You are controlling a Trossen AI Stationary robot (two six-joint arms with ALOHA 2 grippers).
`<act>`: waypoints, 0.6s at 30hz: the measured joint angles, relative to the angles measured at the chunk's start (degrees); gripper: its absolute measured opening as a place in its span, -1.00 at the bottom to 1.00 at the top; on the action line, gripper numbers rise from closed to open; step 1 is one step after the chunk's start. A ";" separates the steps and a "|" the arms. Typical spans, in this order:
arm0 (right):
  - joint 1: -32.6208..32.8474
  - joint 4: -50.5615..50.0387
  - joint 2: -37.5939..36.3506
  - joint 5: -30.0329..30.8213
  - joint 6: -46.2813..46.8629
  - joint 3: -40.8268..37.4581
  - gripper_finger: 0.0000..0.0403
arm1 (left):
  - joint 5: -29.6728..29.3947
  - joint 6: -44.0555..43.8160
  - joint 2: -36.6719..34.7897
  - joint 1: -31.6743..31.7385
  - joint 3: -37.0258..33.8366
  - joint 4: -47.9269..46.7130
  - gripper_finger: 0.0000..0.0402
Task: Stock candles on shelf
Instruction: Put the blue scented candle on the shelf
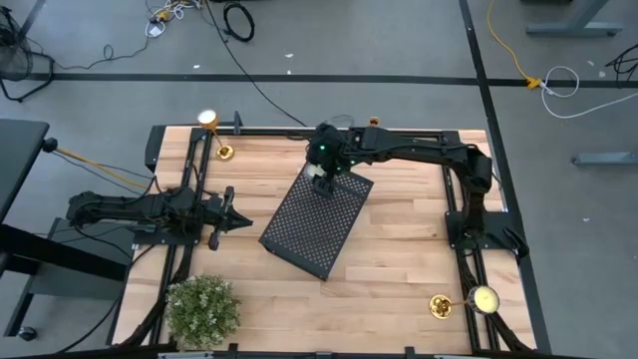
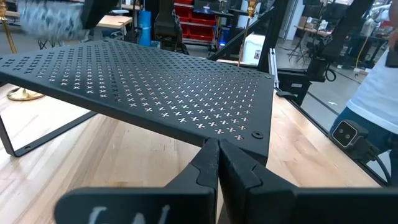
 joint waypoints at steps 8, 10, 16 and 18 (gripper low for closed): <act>-0.70 -0.43 1.57 2.74 -1.36 0.00 0.49 | 0.00 0.00 -0.01 0.01 0.02 -0.01 -0.93; -0.74 -0.22 1.61 2.72 -1.43 0.00 0.49 | 0.00 0.00 0.00 0.01 0.02 0.00 -0.93; -0.83 -0.60 1.70 2.63 -1.42 0.00 0.49 | 0.00 0.00 0.00 0.01 0.04 -0.01 -0.93; -0.83 -0.92 1.70 2.59 -1.27 0.00 0.49 | 0.00 0.00 0.00 0.00 0.04 0.00 -0.93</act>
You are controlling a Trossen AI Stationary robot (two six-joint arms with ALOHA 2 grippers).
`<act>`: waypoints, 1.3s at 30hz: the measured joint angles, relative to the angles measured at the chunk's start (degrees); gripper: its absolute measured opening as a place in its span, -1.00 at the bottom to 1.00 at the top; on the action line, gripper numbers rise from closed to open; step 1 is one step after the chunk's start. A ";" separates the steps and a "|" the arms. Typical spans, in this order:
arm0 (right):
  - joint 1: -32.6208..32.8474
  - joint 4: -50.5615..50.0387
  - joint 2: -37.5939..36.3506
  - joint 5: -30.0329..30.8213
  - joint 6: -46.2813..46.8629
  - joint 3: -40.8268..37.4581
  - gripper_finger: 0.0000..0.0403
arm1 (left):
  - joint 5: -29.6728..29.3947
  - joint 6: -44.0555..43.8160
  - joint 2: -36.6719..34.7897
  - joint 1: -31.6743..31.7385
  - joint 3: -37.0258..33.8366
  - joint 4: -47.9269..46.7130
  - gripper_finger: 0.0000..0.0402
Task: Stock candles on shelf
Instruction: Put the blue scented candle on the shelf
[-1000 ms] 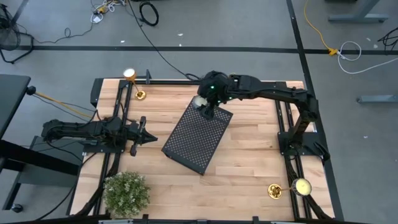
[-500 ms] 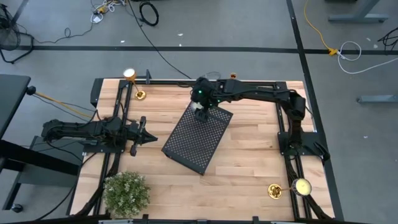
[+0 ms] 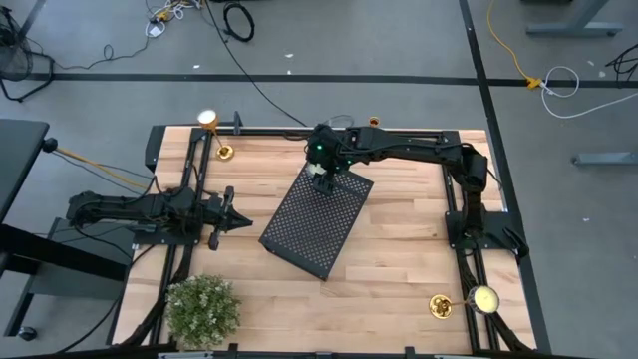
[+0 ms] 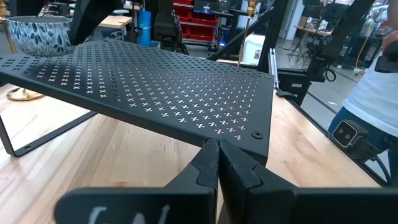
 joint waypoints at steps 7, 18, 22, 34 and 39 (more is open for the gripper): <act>0.00 -0.80 0.56 0.14 0.48 -0.11 0.49 | 0.00 0.00 0.00 -0.01 0.02 0.01 -0.93; 0.02 -0.70 0.52 0.19 0.99 -0.11 0.49 | 0.00 0.00 0.00 -0.01 0.02 0.03 -0.93; 0.02 -0.70 0.52 0.20 1.18 -0.11 0.49 | 0.00 0.00 0.00 -0.01 0.02 0.03 -0.93; 0.02 0.37 0.48 0.22 2.03 -0.11 0.49 | 0.00 0.00 0.00 -0.01 0.02 0.05 -0.93; 0.02 0.37 0.46 0.22 2.01 -0.11 0.49 | 0.00 0.00 0.00 0.00 0.04 0.05 -0.93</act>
